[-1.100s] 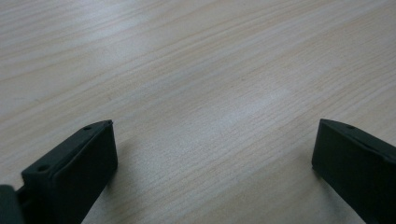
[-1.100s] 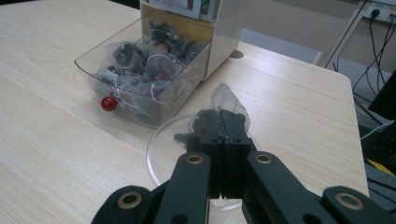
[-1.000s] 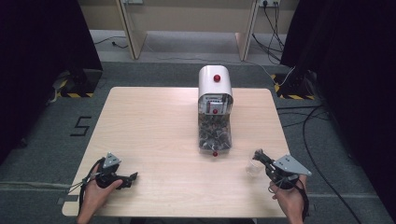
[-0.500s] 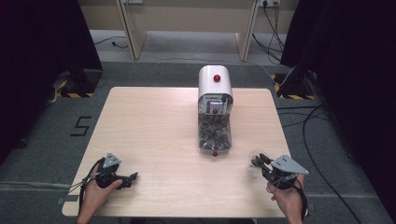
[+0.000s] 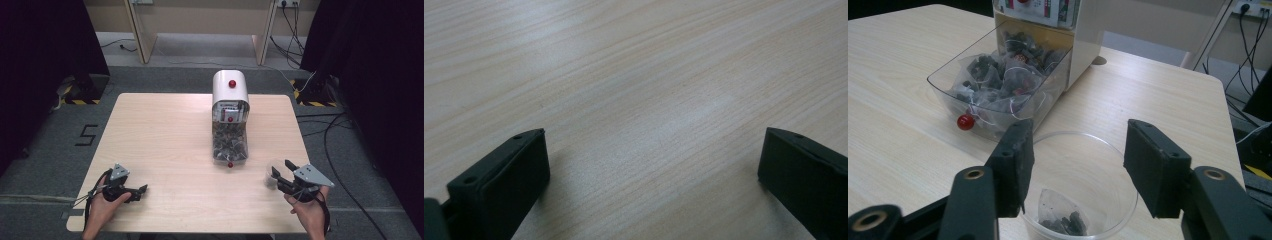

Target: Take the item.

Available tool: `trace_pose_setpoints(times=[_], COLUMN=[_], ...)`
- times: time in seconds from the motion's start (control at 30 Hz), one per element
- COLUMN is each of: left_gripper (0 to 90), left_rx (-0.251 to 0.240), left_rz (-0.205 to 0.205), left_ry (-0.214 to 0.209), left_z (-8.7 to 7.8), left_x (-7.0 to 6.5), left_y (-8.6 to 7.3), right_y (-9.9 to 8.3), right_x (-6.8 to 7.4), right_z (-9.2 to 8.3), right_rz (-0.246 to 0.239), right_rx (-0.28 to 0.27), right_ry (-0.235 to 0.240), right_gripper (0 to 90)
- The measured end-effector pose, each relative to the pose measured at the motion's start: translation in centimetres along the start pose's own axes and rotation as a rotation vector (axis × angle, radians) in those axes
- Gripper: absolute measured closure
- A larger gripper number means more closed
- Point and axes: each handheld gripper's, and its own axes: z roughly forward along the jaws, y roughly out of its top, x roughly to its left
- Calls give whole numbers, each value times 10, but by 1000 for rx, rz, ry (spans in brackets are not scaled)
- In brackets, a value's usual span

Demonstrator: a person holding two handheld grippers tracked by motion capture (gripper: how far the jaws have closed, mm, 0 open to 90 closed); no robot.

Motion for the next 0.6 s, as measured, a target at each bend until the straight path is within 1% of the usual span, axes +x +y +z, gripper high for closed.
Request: trace_pose_setpoints(times=[0.17, 0.4, 0.6], left_gripper=[0, 0, 0], left_rx=[0, 0, 0], left_rz=[0, 0, 0], left_ry=[0, 0, 0], left_z=[0, 0, 0], left_x=[0, 0, 0], left_y=[0, 0, 0], right_y=[3, 4, 3], right_x=[-2, -5, -5], right_z=[-3, -6, -4], right_rz=[9, 23, 38], right_rx=[-5, -8, 16], right_ry=[-10, -12, -13], right_gripper=[405, 379, 308])
